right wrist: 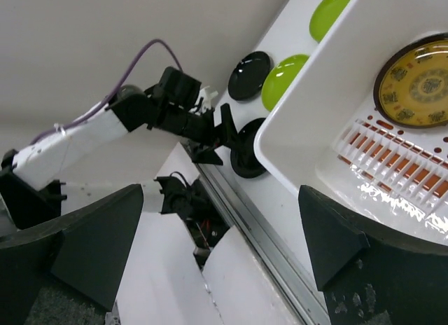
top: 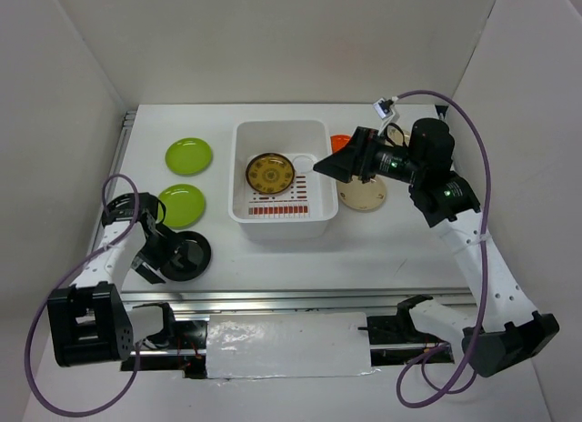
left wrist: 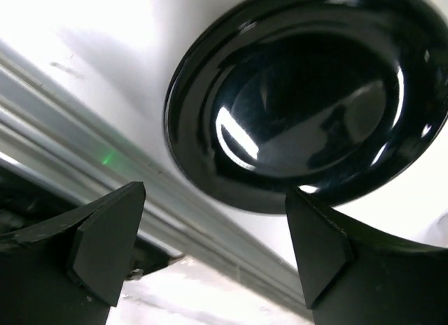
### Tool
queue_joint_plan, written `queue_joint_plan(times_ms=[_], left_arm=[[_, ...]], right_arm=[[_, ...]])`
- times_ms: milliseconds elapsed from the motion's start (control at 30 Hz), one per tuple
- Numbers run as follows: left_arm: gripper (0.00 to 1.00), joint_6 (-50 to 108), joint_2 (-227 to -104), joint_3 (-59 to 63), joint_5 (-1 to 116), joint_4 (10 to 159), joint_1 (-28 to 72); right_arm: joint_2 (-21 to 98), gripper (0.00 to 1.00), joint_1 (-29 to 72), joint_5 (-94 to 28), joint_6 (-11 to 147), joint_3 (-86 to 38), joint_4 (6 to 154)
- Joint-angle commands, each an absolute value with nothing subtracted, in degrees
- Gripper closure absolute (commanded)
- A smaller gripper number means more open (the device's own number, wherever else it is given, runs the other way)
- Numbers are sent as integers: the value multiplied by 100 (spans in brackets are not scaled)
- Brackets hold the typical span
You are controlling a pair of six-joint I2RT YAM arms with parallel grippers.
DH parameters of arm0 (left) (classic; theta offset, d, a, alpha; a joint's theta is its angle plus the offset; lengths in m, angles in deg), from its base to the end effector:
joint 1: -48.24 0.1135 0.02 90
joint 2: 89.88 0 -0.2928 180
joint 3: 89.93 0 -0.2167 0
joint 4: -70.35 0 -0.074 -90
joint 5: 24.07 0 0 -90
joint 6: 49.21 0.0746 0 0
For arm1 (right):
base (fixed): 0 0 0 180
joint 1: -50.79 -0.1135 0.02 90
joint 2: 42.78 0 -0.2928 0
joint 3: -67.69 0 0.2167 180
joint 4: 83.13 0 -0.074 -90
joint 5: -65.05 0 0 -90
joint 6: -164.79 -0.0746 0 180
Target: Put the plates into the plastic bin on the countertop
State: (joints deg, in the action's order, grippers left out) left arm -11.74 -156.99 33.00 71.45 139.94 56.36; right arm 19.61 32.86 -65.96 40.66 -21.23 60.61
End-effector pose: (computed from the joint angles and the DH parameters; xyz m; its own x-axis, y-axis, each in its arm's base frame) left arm 0.1437 0.0278 0.1996 -0.4672 -0.8647 -0.1846 -0.8688 0.4877 -0.0853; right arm 0.1815 0.1102 0.4477 -0.6087 0.2480 -0.7536 -0.6114 0.4587 0.6448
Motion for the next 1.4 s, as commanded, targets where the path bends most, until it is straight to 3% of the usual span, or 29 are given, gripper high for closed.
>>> queue_joint_plan(times_ms=[0,433,533,667,767,1100,1367], left_arm=[[10,-1352,-15974,3321,7111,13476,5686],[28,-1590,-16362,3585,7349,13098,5773],[24,-1555,-16143,3384,7305,13335,5756],[7,-1581,-15721,3076,7427,13782,5756],[2,-1686,-15528,3014,7550,14055,5765],[4,-1968,-15790,3417,7498,13810,5721],[19,-2029,-16063,3787,7463,12976,5729]], right_arm=[[1506,0,3435,-7135,4253,-2029,6199],[1198,0,3857,-7416,4306,-2107,5873],[1207,0,3857,-7469,4157,-2063,6031],[1286,0,3857,-7452,4016,-2002,6180],[1347,0,3840,-7452,3902,-1958,6251],[1488,0,3813,-7460,3945,-2134,6067],[1505,0,3769,-7478,3963,-2204,5979]])
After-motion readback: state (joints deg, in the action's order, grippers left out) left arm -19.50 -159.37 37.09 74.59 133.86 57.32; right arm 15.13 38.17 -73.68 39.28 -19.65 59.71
